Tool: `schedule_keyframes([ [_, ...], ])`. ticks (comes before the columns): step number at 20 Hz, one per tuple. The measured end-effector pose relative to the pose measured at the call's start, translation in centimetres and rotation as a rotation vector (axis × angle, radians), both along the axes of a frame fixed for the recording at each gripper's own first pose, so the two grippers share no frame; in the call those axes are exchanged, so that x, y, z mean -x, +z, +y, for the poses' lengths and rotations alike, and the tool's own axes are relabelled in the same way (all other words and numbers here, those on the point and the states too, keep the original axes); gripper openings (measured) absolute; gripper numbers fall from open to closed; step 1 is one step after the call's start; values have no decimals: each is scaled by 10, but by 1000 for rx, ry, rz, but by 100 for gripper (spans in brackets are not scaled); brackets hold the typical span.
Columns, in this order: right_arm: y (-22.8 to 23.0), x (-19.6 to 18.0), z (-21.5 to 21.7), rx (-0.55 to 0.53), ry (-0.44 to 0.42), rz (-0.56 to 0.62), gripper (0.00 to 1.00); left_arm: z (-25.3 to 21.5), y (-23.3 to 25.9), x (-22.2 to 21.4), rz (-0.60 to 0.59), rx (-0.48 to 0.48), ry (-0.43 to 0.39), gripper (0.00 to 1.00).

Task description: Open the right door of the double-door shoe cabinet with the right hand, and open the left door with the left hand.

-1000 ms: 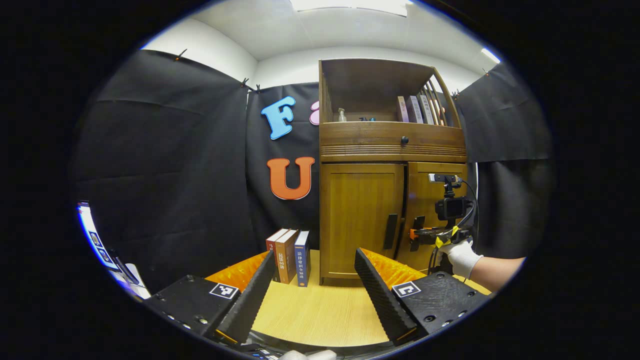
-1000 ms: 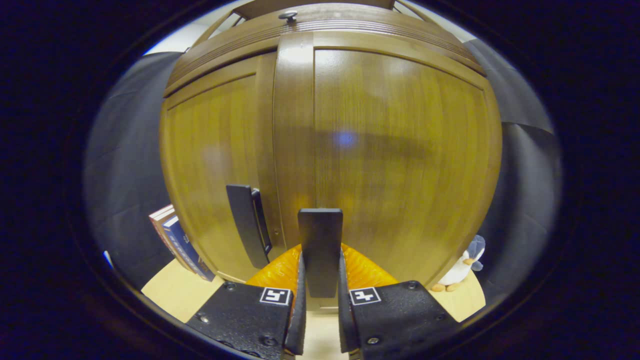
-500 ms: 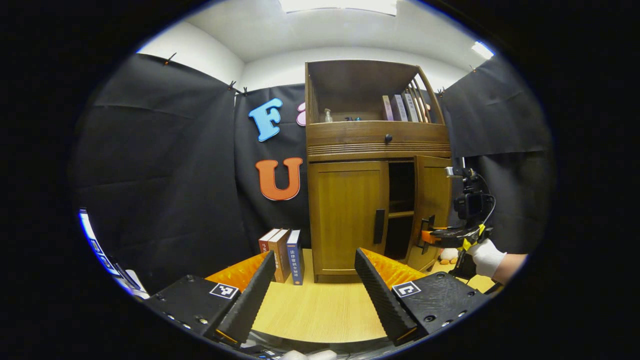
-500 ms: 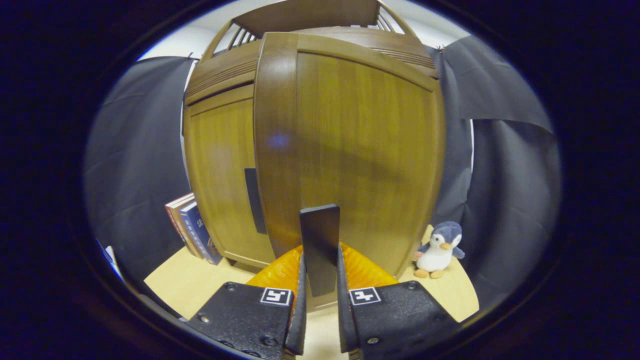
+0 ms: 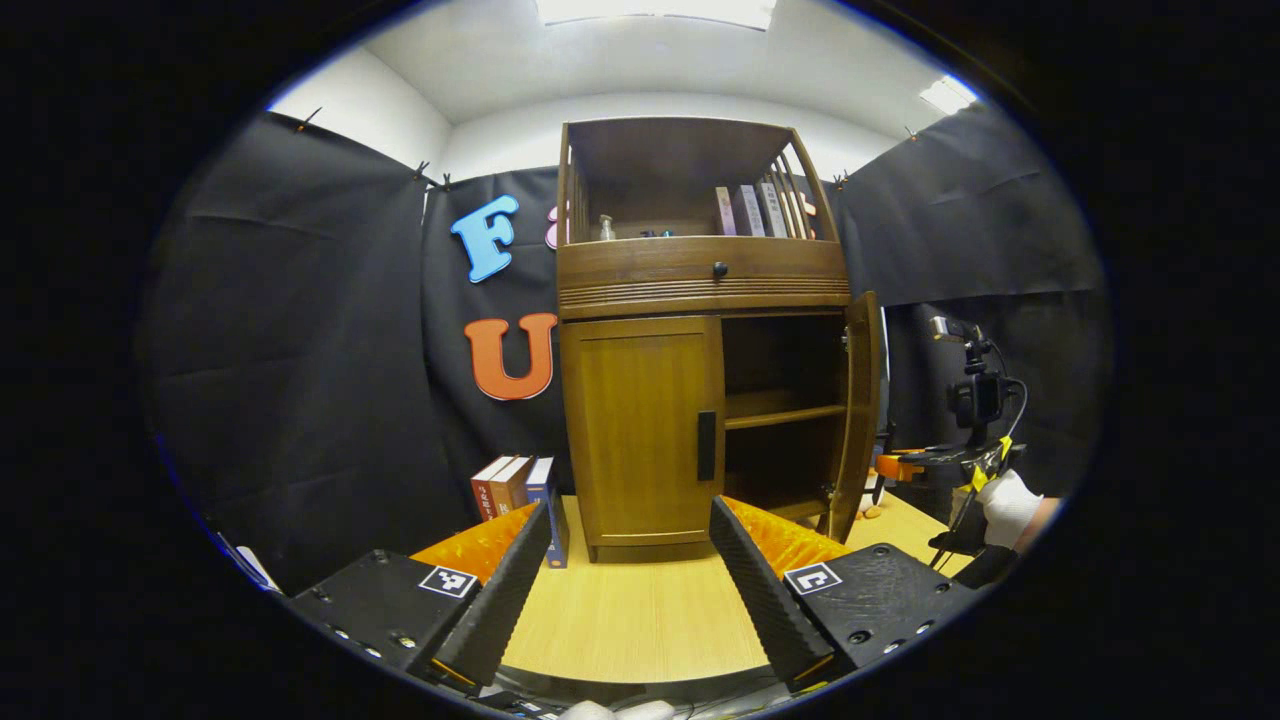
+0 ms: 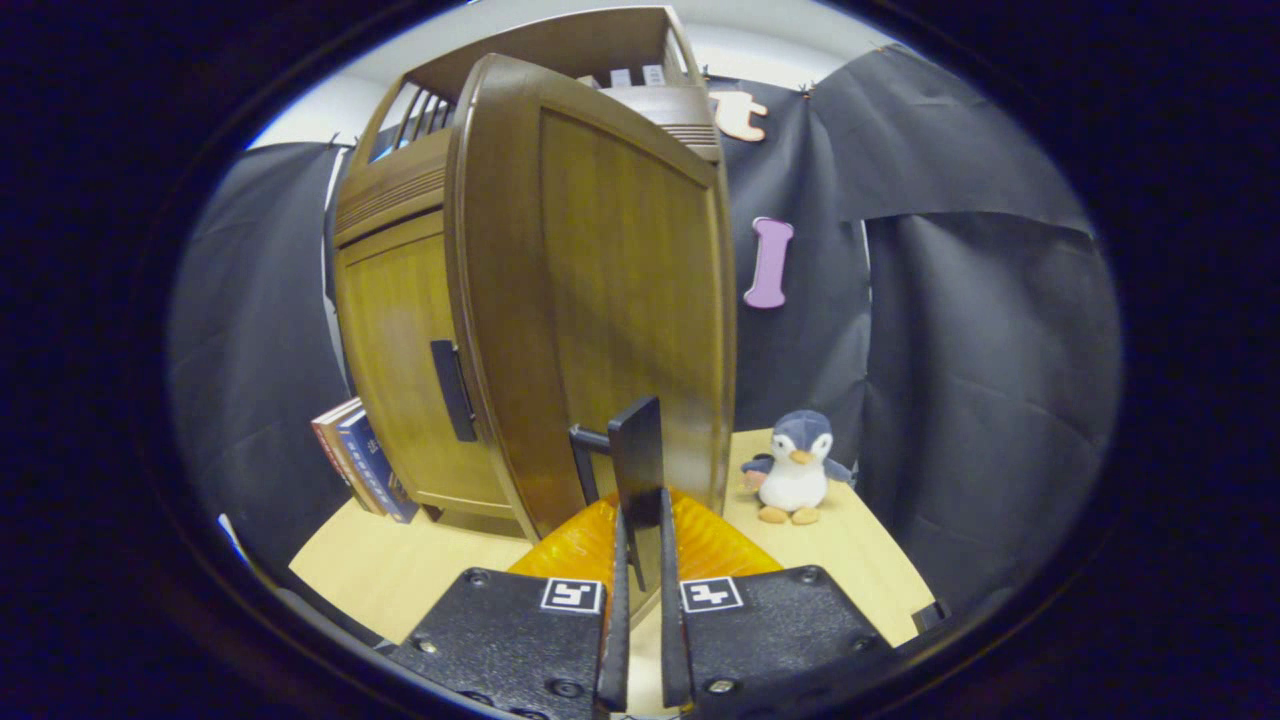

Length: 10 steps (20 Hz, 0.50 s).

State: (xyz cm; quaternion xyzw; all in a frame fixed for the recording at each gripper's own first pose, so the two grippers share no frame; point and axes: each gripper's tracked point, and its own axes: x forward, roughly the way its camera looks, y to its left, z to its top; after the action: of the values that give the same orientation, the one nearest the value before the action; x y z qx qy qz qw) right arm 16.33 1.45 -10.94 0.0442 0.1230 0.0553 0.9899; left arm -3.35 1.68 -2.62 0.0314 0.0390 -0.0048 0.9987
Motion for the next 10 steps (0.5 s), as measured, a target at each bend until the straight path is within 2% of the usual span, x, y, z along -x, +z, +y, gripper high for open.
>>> schedule_keyframes([
  [5, -1, 3, -62, 34, -33, -6, 6, -46, 3, -13, -7, 12, -48, 95],
  [10, 0, -7, -114, 35, -5, 16, 4, -94, 4, -24, -4, 44, -37, 96],
])
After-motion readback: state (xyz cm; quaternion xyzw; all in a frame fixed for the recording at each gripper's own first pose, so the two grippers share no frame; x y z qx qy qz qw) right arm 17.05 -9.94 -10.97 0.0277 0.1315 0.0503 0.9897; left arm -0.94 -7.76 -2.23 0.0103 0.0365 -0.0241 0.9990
